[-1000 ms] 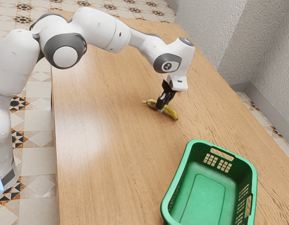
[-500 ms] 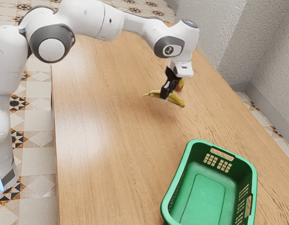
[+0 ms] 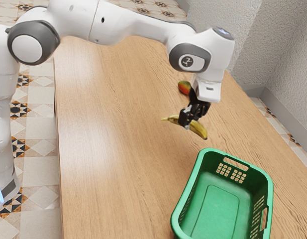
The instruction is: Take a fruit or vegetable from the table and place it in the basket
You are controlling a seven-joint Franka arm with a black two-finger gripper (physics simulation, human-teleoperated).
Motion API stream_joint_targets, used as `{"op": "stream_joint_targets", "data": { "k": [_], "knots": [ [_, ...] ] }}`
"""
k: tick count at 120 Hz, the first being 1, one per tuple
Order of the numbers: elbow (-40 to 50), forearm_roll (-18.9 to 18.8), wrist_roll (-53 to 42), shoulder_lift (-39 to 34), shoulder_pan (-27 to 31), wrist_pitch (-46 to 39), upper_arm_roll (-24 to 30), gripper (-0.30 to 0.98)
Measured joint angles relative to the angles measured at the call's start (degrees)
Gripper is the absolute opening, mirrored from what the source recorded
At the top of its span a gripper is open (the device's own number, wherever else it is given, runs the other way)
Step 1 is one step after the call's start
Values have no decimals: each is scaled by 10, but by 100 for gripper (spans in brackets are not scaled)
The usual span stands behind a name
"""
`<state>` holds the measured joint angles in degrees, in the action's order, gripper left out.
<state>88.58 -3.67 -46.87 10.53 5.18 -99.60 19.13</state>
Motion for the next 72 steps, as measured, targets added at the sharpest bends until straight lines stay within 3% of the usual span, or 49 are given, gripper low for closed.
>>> {"op": "stream_joint_targets", "data": {
  "k": [41, 72],
  "knots": [
    [-22, -4, 40, -17, -2, 10, 102, 16],
    [-35, -24, 72, -15, -25, 8, 135, 16]
  ]
}}
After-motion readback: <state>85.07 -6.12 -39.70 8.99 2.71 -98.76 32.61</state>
